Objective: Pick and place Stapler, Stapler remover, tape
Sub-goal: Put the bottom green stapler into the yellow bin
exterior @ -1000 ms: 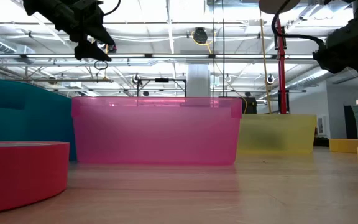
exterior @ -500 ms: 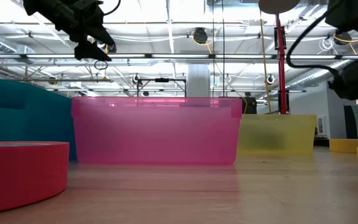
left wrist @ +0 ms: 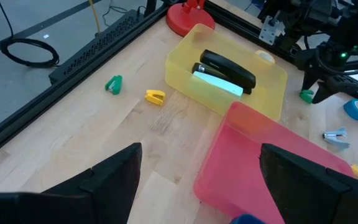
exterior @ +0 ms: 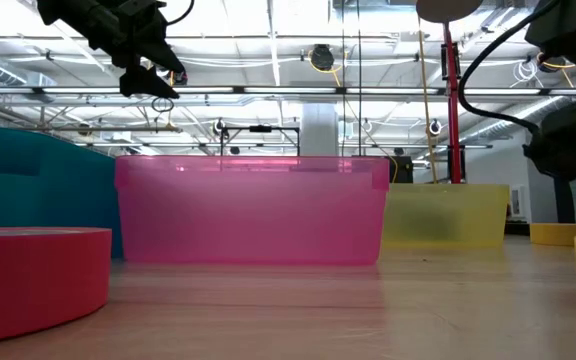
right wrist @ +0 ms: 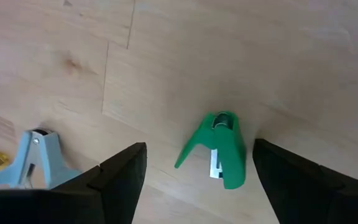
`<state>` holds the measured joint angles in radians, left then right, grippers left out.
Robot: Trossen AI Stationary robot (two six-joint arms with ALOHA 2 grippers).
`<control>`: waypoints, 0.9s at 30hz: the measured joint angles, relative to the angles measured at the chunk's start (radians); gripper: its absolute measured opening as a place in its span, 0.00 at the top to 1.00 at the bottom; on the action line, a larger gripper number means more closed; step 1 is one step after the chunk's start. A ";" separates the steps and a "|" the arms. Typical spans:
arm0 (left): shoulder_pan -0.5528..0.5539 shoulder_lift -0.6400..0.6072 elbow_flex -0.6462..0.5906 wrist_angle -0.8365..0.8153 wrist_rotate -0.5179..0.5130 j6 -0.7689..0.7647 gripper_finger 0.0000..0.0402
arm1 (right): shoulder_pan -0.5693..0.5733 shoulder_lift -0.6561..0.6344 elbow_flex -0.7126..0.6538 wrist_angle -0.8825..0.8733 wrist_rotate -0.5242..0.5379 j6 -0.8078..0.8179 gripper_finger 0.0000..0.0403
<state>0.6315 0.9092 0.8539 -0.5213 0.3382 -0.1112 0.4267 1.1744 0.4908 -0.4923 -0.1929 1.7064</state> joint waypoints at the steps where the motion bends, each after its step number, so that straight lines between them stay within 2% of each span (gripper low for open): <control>1: 0.000 0.000 0.000 0.000 0.000 0.000 0.19 | 0.000 0.000 0.000 -0.002 0.002 0.010 0.29; 18: 0.001 0.000 0.000 0.000 0.000 0.011 0.19 | 0.000 0.003 -0.003 -0.008 0.007 0.035 0.30; 23: 0.001 0.000 0.000 0.000 -0.001 0.011 0.19 | 0.000 0.004 -0.004 -0.051 0.012 0.132 0.34; 27: 0.001 0.000 0.000 0.000 -0.001 0.015 0.19 | 0.000 0.004 -0.004 -0.070 0.012 0.141 0.40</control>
<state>0.6323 0.9092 0.8539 -0.5213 0.3374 -0.0960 0.4271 1.1782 0.4870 -0.5626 -0.1810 1.8479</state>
